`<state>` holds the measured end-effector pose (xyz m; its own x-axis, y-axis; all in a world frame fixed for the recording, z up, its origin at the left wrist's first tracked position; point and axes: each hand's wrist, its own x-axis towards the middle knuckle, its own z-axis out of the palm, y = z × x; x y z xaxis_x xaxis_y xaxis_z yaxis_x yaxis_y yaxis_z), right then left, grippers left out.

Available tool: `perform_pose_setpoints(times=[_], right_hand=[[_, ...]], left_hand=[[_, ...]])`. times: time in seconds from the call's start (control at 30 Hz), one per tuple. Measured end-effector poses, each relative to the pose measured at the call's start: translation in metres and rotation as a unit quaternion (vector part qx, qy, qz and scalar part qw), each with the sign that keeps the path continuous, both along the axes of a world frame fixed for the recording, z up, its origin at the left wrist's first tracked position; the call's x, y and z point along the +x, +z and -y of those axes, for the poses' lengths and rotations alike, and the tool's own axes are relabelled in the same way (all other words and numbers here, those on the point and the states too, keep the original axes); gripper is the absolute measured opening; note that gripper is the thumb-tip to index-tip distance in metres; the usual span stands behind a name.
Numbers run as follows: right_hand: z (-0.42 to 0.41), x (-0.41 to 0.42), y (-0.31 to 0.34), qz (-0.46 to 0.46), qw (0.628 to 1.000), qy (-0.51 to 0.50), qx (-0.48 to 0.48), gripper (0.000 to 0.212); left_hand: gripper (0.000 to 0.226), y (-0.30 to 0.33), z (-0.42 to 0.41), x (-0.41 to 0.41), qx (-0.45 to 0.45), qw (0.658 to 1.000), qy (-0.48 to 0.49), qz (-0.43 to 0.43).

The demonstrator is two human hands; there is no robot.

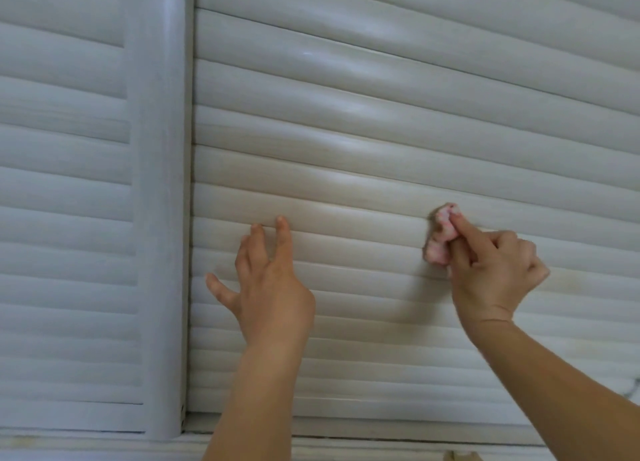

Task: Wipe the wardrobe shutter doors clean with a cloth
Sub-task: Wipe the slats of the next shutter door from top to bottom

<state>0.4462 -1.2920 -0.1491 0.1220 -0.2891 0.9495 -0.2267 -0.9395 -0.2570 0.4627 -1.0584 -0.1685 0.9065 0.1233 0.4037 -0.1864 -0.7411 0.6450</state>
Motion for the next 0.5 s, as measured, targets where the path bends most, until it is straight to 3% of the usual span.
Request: perform_pose_setpoints(times=[0.07, 0.1, 0.23, 0.33, 0.4, 0.5], right_hand=[[-0.028, 0.017, 0.003, 0.025, 0.997, 0.010, 0.078, 0.036], [-0.044, 0.025, 0.005, 0.027, 0.997, 0.013, 0.070, 0.037], [-0.101, 0.045, 0.016, -0.017, 0.994, 0.061, -0.094, 0.036], [-0.103, 0.040, 0.024, -0.044, 0.980, 0.102, -0.165, 0.032], [-0.081, 0.034, 0.026, -0.049, 0.981, 0.098, -0.161, 0.032], [-0.035, 0.016, 0.020, -0.052, 0.996, 0.050, -0.059, 0.032]], left_hand=[[0.098, -0.001, 0.001, 0.001, 0.000, 1.000, 0.000, -0.002], [0.099, -0.001, 0.001, 0.001, 0.001, 1.000, 0.000, -0.003], [0.098, 0.000, 0.008, 0.002, -0.005, 1.000, 0.011, -0.003], [0.096, 0.001, 0.016, 0.000, -0.016, 1.000, 0.018, -0.012], [0.097, 0.001, 0.021, -0.001, -0.021, 0.999, 0.017, -0.022], [0.098, -0.001, 0.026, -0.002, -0.012, 0.999, 0.005, -0.030]])
